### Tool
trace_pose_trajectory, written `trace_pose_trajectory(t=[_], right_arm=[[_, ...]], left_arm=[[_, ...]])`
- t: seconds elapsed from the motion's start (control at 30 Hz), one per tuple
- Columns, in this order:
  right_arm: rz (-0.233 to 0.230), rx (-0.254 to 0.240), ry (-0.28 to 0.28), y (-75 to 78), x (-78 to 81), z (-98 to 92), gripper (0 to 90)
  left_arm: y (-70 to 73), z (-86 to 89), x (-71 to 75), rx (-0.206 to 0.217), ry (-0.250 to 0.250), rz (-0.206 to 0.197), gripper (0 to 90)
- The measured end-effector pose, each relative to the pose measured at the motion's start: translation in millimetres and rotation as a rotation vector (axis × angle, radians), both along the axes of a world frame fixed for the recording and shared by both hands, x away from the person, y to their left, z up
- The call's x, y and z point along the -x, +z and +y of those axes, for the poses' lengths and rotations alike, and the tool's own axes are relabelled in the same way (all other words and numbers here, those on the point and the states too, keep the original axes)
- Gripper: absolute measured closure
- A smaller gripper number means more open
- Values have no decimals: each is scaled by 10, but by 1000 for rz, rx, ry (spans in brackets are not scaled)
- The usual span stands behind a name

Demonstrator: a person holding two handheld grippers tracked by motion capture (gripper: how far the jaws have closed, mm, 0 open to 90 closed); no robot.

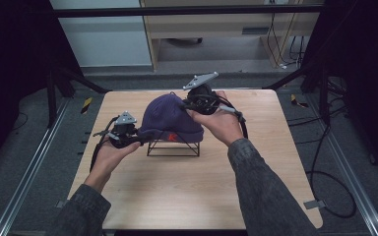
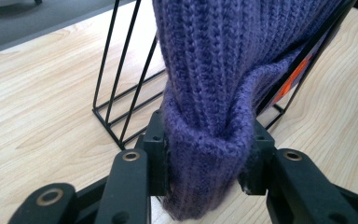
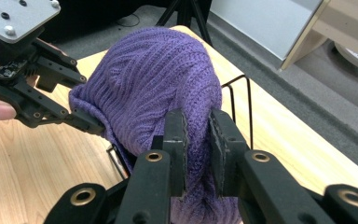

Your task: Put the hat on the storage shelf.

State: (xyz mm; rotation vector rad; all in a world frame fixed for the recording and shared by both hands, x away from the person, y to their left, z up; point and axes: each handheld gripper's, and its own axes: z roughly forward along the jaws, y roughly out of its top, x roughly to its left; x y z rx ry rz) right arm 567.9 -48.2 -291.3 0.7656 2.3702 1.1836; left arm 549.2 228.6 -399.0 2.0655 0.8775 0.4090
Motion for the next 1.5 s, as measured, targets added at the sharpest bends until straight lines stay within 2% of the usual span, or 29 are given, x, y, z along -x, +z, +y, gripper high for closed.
trace_pose_trajectory(t=[0.47, 0.53, 0.87, 1.23, 1.5], right_arm=[[27, 14, 9, -147, 4, 34, 783], [27, 13, 5, -160, -3, 36, 784], [46, 34, 3, -255, -9, 79, 784], [66, 45, -1, -331, -18, 81, 784], [71, 38, 14, -397, -22, 78, 783]], left_arm=[[-155, 32, -6, -12, 18, 24, 602], [-183, 32, -14, 1, 21, 25, 601], [-322, 55, -49, 3, 26, 49, 595], [-363, 79, -60, -20, 21, 72, 562], [-471, 162, -42, 13, 32, 95, 548]])
